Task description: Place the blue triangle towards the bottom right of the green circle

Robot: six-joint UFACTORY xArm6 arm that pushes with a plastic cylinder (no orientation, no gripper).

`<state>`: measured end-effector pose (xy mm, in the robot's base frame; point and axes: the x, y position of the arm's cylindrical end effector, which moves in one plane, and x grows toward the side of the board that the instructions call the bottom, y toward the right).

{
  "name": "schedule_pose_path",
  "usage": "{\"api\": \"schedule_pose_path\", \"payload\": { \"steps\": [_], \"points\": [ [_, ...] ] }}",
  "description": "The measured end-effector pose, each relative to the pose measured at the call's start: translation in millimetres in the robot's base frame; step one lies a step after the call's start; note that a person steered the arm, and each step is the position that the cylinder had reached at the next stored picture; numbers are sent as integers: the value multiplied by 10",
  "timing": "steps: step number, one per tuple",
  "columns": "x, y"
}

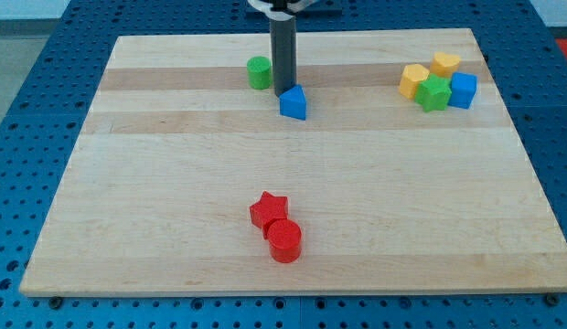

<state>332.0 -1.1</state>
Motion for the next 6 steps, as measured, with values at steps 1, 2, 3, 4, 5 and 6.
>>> {"api": "schedule_pose_path", "payload": {
  "steps": [1, 2, 3, 4, 5, 6],
  "points": [
    [9, 568],
    [54, 650],
    [441, 558],
    [445, 334],
    [388, -74],
    [212, -562]
  ]
}}
